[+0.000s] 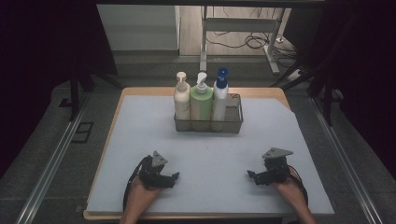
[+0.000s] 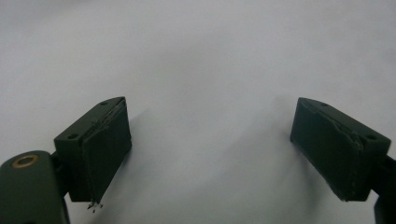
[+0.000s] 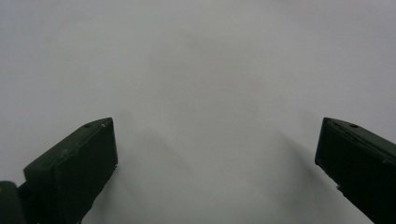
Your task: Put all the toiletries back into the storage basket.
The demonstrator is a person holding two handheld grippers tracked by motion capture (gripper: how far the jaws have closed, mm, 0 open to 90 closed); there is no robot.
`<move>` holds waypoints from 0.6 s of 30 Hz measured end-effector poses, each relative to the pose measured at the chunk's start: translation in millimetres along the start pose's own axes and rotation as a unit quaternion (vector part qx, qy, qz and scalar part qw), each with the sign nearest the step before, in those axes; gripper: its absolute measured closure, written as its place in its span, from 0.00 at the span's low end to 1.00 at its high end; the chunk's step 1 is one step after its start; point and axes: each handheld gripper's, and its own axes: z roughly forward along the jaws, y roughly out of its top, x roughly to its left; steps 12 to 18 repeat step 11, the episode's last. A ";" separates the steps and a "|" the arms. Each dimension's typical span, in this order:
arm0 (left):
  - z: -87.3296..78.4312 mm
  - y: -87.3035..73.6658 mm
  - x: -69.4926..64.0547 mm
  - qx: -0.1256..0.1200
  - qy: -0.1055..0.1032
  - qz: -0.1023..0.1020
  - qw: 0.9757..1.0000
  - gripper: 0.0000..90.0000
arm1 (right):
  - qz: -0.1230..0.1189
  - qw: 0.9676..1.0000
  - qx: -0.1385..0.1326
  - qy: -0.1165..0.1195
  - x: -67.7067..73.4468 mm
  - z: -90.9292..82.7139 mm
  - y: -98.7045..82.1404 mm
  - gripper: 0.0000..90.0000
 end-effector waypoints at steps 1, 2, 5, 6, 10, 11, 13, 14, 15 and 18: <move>0.0 0.0 0.0 0.000 0.000 0.000 1.000 0.13 | 0.007 1.000 -0.006 0.003 -0.8 0.1 -1.7 0.00; 0.0 0.0 0.0 0.000 0.000 0.000 1.000 0.13 | 0.011 1.000 -0.005 0.006 -1.6 -0.1 -2.1 0.00; 0.0 0.0 0.0 0.000 0.000 0.000 1.000 0.13 | 0.010 1.000 -0.004 0.007 -1.4 0.1 -2.5 0.00; 0.0 0.0 0.0 0.000 0.000 0.000 1.000 0.13 | 0.011 1.000 -0.004 0.008 -1.4 0.0 -2.6 0.00; 0.0 0.1 0.0 0.001 0.000 0.000 1.000 0.13 | 0.010 1.000 -0.004 0.007 -1.4 0.0 -3.2 0.00; 0.1 0.1 -0.3 0.001 0.000 0.000 1.000 0.13 | 0.011 1.000 -0.004 0.008 -1.4 0.0 -3.0 0.00; 0.1 0.1 -0.3 0.001 0.000 0.000 1.000 0.13 | 0.011 1.000 -0.004 0.008 -1.4 0.0 -3.0 0.00; 0.1 0.1 -0.3 0.001 0.000 0.000 1.000 0.13 | 0.011 1.000 -0.004 0.008 -1.4 0.0 -3.0 0.00; 0.1 0.1 -0.3 0.001 0.000 0.000 1.000 0.13 | 0.011 1.000 -0.004 0.008 -1.4 0.0 -3.0 0.00; 0.1 0.1 -0.3 0.001 0.000 0.000 1.000 0.13 | 0.011 1.000 -0.004 0.008 -1.4 0.0 -3.0 0.00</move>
